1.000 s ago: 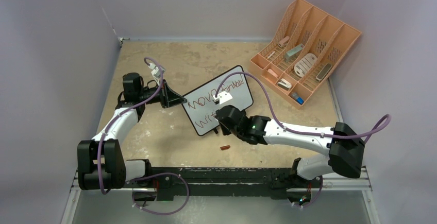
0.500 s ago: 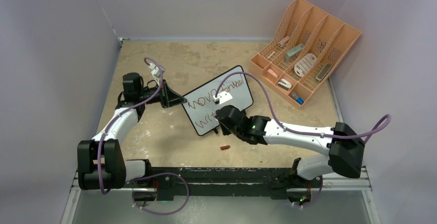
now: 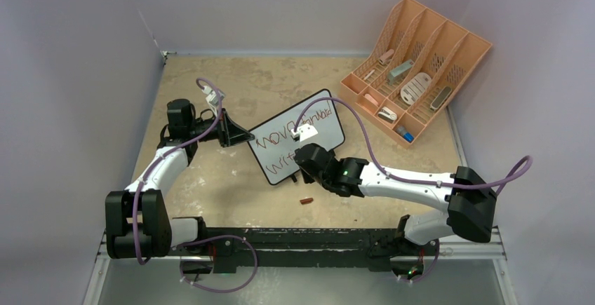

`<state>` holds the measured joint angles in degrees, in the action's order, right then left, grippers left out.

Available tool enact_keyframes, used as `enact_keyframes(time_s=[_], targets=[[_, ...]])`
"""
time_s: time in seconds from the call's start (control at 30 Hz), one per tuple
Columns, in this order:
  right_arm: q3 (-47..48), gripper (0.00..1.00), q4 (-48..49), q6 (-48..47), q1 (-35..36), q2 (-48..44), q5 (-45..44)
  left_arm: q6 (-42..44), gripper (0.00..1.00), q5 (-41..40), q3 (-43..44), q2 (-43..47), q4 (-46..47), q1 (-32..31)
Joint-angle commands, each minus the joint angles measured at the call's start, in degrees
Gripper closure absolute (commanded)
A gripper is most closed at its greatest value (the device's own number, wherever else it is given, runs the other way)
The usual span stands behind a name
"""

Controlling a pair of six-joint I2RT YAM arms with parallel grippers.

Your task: Write a sentence on the whiteboard

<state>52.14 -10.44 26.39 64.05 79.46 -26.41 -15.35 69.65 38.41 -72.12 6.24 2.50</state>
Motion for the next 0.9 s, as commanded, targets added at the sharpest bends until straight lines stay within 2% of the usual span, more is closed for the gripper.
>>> enact_keyframes(time_s=[0.0,0.87], targets=[[1.43,1.0,0.23,1.05,-0.07,-1.59,-2.29,1.64,1.0,0.05,1.34,-0.31,-0.54,-0.18],[2.52,1.0,1.79,0.08,-0.07,-0.03,0.29,1.47,1.0,0.19,1.14,0.13,-0.44,-0.14]])
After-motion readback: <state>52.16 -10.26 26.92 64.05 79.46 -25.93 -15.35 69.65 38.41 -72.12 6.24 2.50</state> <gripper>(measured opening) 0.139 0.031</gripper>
